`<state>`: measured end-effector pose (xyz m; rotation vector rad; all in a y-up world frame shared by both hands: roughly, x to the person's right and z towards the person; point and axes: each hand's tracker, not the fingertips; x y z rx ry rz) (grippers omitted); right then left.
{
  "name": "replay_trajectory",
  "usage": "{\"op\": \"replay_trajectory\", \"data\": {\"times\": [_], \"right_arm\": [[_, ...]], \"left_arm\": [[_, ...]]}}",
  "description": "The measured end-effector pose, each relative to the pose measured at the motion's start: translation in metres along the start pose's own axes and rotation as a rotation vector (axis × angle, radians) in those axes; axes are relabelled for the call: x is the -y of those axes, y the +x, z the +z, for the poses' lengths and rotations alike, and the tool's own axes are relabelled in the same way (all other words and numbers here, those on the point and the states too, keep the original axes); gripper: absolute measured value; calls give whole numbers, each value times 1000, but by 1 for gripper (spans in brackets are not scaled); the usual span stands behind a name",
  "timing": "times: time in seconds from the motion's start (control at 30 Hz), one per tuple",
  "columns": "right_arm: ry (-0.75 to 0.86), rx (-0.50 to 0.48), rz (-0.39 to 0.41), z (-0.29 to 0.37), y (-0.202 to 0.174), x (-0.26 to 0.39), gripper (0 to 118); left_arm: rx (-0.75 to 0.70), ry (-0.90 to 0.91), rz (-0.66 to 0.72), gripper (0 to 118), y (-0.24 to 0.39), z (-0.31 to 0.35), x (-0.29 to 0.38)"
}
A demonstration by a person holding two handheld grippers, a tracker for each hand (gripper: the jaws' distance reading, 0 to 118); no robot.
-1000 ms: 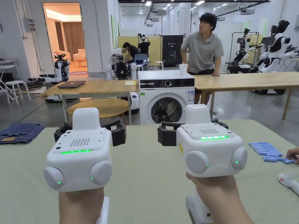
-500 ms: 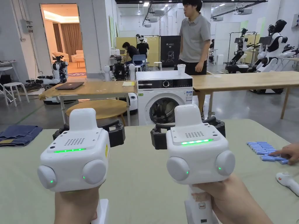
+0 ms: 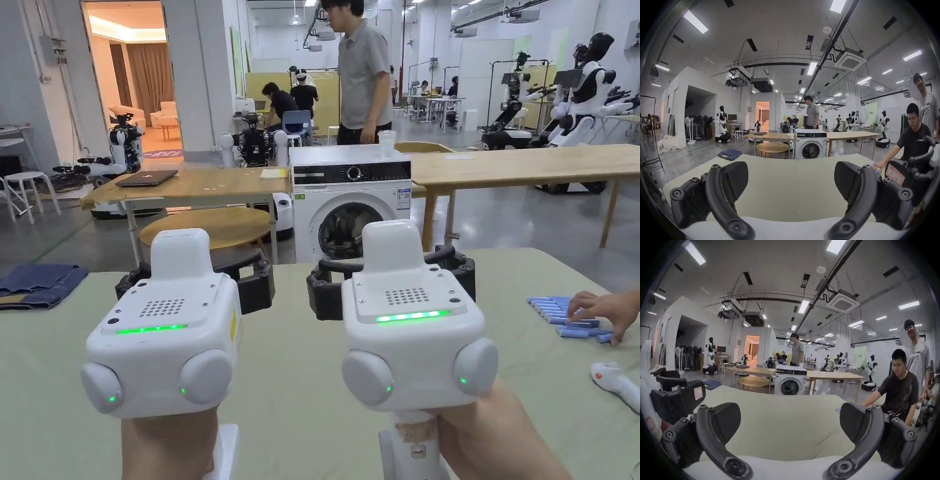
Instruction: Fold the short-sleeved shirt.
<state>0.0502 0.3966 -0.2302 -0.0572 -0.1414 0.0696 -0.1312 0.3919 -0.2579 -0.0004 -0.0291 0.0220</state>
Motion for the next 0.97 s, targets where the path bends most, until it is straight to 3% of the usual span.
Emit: {"op": "replay_trajectory", "data": {"times": [0.1, 0.3, 0.47, 0.6, 0.97], "right_arm": [[-23, -46, -63, -1, 6, 1, 118], [-58, -31, -16, -10, 4, 6, 118], [-117, -77, -121, -14, 15, 10, 118], [-116, -32, -33, -15, 9, 16, 118], [-102, 1, -30, -20, 9, 21, 118]], "left_arm": [[0, -7, -4, 107, 0, -1, 1], [-17, -8, -25, 107, 1, -1, 5], [1, -15, -27, 107, 2, -2, 8], [-15, -7, -49, 107, 4, 0, 12], [-7, -29, -40, 107, 0, -2, 21]]}}
